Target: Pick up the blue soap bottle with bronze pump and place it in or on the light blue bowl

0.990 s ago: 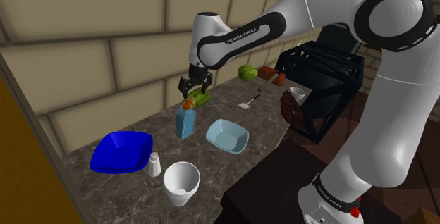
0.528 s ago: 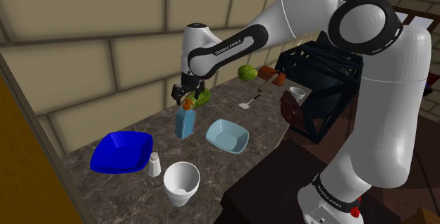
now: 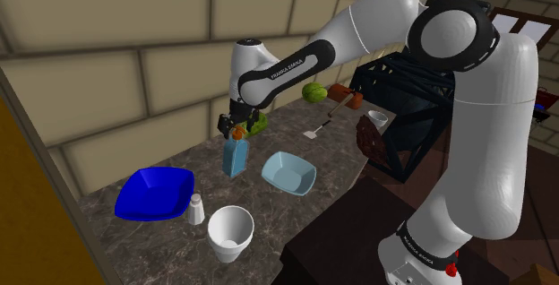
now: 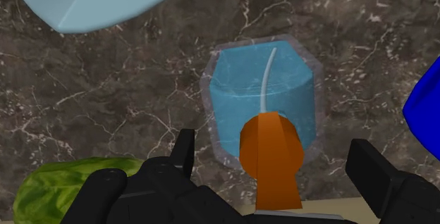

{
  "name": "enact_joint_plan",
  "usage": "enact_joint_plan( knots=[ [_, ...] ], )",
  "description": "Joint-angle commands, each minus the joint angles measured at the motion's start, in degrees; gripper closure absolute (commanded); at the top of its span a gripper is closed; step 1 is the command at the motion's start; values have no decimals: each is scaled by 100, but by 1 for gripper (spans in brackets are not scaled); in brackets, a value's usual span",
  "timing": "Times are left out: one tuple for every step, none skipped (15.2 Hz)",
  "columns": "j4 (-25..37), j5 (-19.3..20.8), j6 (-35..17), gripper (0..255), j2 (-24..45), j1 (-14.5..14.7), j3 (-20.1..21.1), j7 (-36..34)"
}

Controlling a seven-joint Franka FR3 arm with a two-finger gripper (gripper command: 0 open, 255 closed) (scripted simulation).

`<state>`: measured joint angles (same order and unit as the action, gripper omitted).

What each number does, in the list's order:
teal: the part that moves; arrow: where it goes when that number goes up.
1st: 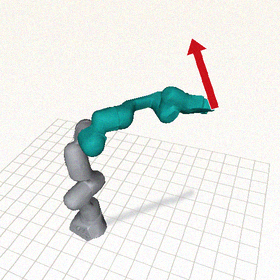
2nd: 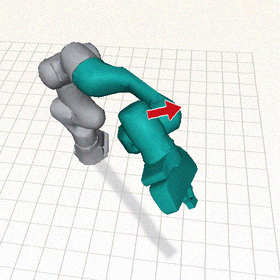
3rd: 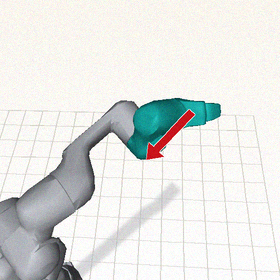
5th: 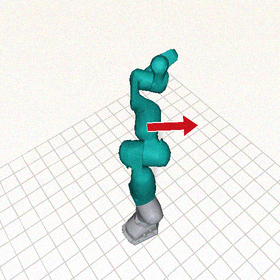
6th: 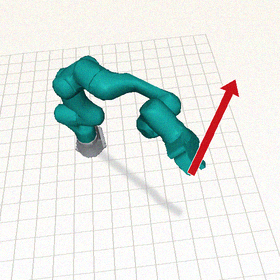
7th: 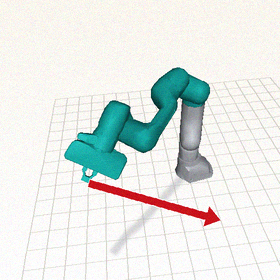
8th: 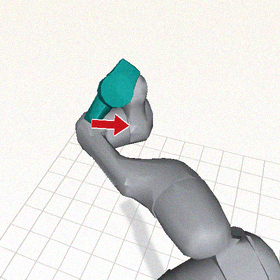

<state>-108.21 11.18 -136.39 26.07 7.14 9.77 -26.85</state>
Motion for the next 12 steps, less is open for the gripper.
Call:
enact_joint_plan(
  knots=[
    [-1, 0, -2, 0, 0, 0, 0, 0],
    [-1, 0, -1, 0, 0, 0, 0, 0],
    [-1, 0, -1, 0, 0, 0, 0, 0],
    [-1, 0, -1, 255, 0, 0, 0, 0],
    [-1, 0, -1, 255, 0, 0, 0, 0],
    [-1, 0, -1, 255, 0, 0, 0, 0],
    [-1, 0, -1, 255, 0, 0, 0, 0],
    [1, 0, -1, 255, 2, -1, 0, 1],
    [5, 0, 0, 255, 4, -1, -1, 1],
    [0, 0, -1, 255, 0, -1, 0, 2],
    [-3, 0, -3, 255, 0, -1, 0, 0],
    [-3, 1, -5, 255, 1, -1, -1, 0]
  ],
)
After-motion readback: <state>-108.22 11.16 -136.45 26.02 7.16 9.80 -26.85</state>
